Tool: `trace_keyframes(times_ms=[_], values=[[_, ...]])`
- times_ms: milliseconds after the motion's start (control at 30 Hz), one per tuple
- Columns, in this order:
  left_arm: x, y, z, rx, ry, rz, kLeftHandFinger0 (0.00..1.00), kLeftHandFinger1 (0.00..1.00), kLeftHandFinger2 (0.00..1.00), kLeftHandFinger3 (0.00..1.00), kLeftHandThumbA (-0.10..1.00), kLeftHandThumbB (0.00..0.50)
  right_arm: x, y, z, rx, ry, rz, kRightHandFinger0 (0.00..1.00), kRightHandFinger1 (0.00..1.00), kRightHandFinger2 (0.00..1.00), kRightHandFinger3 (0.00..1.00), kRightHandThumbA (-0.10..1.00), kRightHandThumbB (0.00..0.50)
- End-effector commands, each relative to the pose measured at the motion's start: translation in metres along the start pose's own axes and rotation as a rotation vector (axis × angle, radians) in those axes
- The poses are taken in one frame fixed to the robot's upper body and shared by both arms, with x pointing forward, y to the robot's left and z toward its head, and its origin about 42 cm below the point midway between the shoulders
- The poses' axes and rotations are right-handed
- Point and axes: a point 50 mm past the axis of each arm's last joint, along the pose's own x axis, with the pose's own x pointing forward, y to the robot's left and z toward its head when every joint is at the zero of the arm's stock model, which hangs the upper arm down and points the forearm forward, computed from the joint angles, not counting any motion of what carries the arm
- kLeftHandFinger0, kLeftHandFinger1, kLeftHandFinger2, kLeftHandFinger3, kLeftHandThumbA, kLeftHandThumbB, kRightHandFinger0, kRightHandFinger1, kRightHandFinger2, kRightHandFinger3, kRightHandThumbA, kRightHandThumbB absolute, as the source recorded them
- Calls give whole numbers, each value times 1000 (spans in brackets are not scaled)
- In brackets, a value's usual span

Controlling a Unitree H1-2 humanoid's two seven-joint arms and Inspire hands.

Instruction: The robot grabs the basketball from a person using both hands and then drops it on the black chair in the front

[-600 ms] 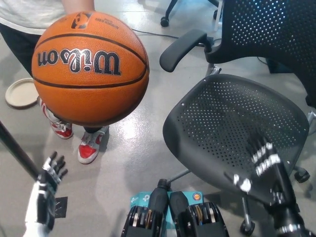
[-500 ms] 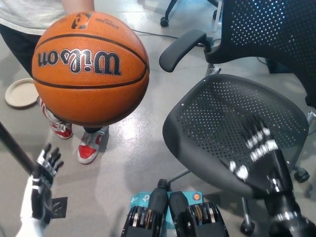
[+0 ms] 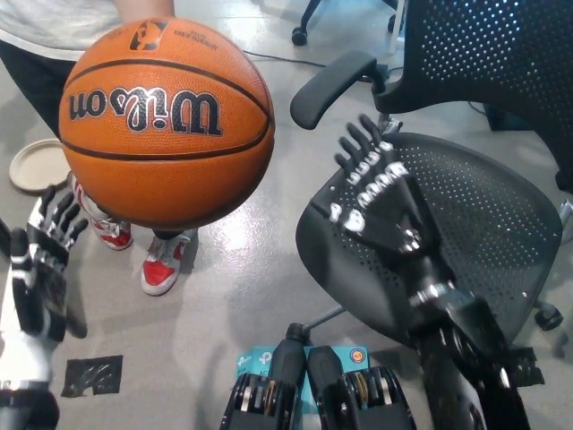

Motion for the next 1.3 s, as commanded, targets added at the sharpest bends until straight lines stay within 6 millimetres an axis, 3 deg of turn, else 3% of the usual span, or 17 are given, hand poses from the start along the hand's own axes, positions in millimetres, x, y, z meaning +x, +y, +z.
trace_keyframes(times_ms=[0, 367, 567, 700, 800, 1000, 1200, 1267], values=[[21, -1, 19, -44, -7, -17, 1000, 1000, 1000, 1000, 1000, 200, 30, 15, 7, 138, -3, 69, 1000, 1000, 1000, 1000, 1000, 360], [52, -13, 34, -60, -43, -23, 1000, 1000, 1000, 1000, 1000, 194, 85, 37, 6, 315, -8, 79, 1000, 1000, 1000, 1000, 1000, 433], [58, -17, 36, -90, -34, -40, 1000, 1000, 1000, 1000, 1000, 185, 88, 40, 13, 387, -51, 101, 1000, 1000, 1000, 1000, 1000, 443], [62, -18, 39, -89, -38, -44, 1000, 1000, 1000, 1000, 1000, 183, 88, 51, 31, 466, -105, 134, 1000, 1000, 1000, 1000, 1000, 421], [64, -18, 40, -94, -41, -43, 1000, 1000, 1000, 1000, 1000, 172, 85, 53, 43, 491, -134, 152, 1000, 1000, 1000, 1000, 1000, 458], [68, -17, 39, -104, -40, -51, 1000, 1000, 1000, 1000, 1000, 168, 84, 61, 62, 505, -171, 195, 1000, 1000, 1000, 1000, 1000, 457], [74, -30, 42, -122, -41, -48, 1000, 1000, 1000, 1000, 1000, 137, 92, 79, 48, 292, -132, 187, 1000, 1000, 1000, 1000, 1000, 462], [75, -39, 44, -105, -39, -67, 1000, 1000, 1000, 1000, 1000, 154, 93, 90, 36, 243, -107, 181, 1000, 1000, 1000, 1000, 1000, 433]])
